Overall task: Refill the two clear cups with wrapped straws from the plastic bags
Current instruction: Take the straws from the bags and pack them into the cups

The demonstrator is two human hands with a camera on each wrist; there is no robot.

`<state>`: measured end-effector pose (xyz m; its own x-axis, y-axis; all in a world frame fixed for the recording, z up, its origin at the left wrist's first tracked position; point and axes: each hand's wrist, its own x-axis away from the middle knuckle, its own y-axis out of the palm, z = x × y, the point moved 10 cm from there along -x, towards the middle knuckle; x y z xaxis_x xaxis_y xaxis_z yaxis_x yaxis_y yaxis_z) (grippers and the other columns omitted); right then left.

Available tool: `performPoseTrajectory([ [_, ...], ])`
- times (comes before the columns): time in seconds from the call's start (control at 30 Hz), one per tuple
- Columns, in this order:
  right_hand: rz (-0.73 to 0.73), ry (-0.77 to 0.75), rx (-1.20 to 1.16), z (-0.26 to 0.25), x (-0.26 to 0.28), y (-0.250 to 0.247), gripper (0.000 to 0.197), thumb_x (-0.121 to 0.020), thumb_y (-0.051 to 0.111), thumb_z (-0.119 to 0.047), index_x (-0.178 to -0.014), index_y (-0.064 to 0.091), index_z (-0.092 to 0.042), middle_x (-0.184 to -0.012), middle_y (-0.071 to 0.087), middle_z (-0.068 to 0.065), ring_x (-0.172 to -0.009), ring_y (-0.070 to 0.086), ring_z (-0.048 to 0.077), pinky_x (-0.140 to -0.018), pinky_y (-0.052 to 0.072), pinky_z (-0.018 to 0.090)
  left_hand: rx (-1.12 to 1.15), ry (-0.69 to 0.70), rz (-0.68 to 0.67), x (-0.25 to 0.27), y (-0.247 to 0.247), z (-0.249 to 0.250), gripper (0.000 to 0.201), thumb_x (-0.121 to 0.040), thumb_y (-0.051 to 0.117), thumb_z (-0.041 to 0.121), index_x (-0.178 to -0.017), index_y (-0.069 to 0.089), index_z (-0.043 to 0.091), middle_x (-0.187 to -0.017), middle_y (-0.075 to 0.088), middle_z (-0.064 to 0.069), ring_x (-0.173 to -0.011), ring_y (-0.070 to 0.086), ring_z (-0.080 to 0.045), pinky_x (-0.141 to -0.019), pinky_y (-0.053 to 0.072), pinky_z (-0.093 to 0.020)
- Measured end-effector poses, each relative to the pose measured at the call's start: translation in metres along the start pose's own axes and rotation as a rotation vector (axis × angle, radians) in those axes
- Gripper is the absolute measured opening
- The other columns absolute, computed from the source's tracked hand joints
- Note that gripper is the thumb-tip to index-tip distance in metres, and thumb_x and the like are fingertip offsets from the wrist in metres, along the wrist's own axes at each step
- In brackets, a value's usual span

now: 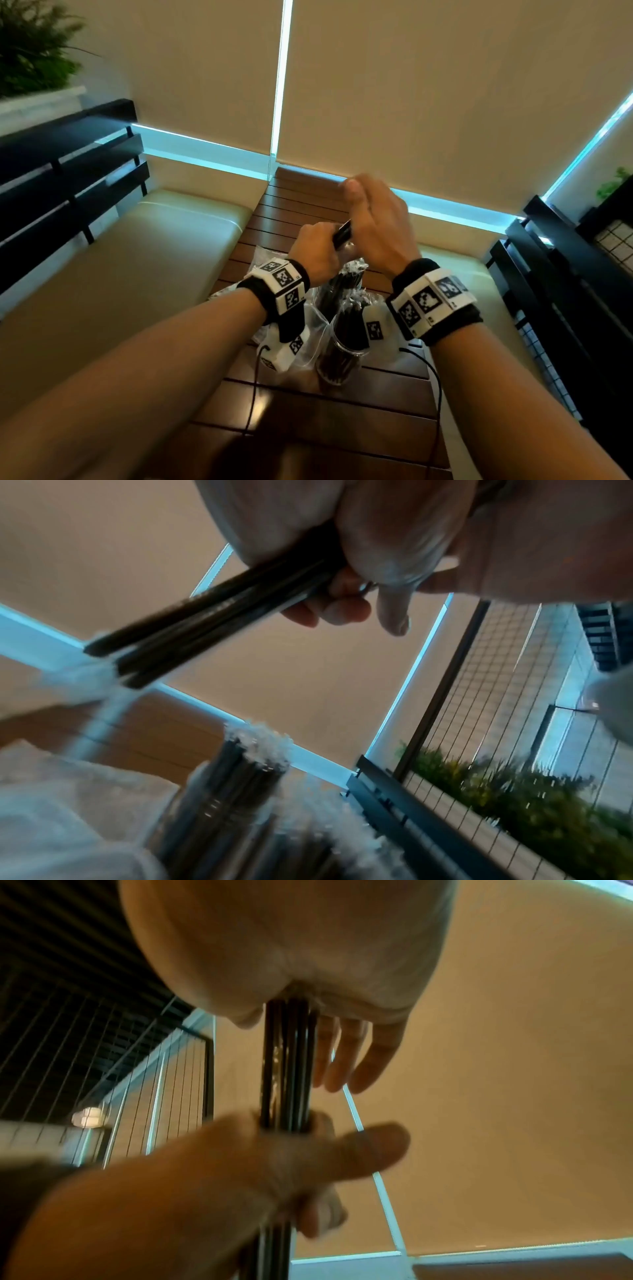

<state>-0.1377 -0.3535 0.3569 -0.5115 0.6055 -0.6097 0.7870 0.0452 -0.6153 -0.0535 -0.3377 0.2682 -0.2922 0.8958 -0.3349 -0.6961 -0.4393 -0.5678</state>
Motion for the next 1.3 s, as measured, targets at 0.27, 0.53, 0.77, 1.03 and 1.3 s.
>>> performPoseTrajectory([
  [0.27,0.034,0.043,0.318,0.026,0.012,-0.012,0.04,-0.087,0.065,-0.027,-0.054,0.043,-0.024,-0.05,0.043,-0.011,-0.046,0.04,0.003,-0.049,0.031,0.006,-0.029,0.063,-0.129,0.001,0.033,0.006,0.028,-0.08,0.076,0.027,-0.067,0.051,0.024,-0.063,0.054,0.01,-0.057,0.05,-0.003,-0.055,0.039,-0.018],
  [0.53,-0.107,0.257,0.464,0.086,0.018,-0.048,0.037,-0.078,0.067,-0.02,-0.046,0.048,-0.019,-0.049,0.046,-0.005,-0.05,0.042,0.009,-0.052,0.032,0.016,-0.327,-0.125,-0.621,0.042,0.093,-0.082,0.075,-0.064,0.086,0.031,-0.125,0.044,0.022,-0.121,0.047,0.0,-0.106,0.053,-0.021,-0.092,0.051,-0.04],
  [0.77,-0.177,0.272,0.511,0.095,0.029,-0.028,0.031,-0.079,0.064,-0.018,-0.051,0.052,-0.018,-0.048,0.047,-0.004,-0.046,0.04,0.007,-0.045,0.029,0.019,-0.423,-0.149,-0.62,0.048,0.125,-0.094,0.049,-0.084,0.066,0.041,-0.124,0.044,0.022,-0.122,0.05,-0.006,-0.105,0.056,-0.027,-0.092,0.05,-0.044],
  [1.03,-0.401,0.225,0.537,0.121,0.075,0.047,0.027,-0.091,0.055,-0.026,-0.065,0.05,-0.02,-0.062,0.052,-0.006,-0.055,0.051,0.01,-0.055,0.044,0.023,-0.498,-0.087,-0.596,0.046,0.144,-0.098,0.022,-0.085,0.064,0.022,-0.105,0.06,0.012,-0.105,0.065,-0.01,-0.098,0.062,-0.029,-0.074,0.044,-0.03],
  [1.3,-0.365,0.16,0.647,0.159,0.127,0.083,0.045,-0.093,0.031,-0.062,-0.113,0.05,-0.027,-0.124,0.048,0.004,-0.109,0.046,0.025,-0.089,0.04,0.043,-0.556,-0.076,-0.666,0.049,0.157,-0.101,0.019,-0.084,0.065,0.029,-0.091,0.065,0.012,-0.09,0.068,-0.013,-0.08,0.065,-0.031,-0.069,0.054,-0.037],
])
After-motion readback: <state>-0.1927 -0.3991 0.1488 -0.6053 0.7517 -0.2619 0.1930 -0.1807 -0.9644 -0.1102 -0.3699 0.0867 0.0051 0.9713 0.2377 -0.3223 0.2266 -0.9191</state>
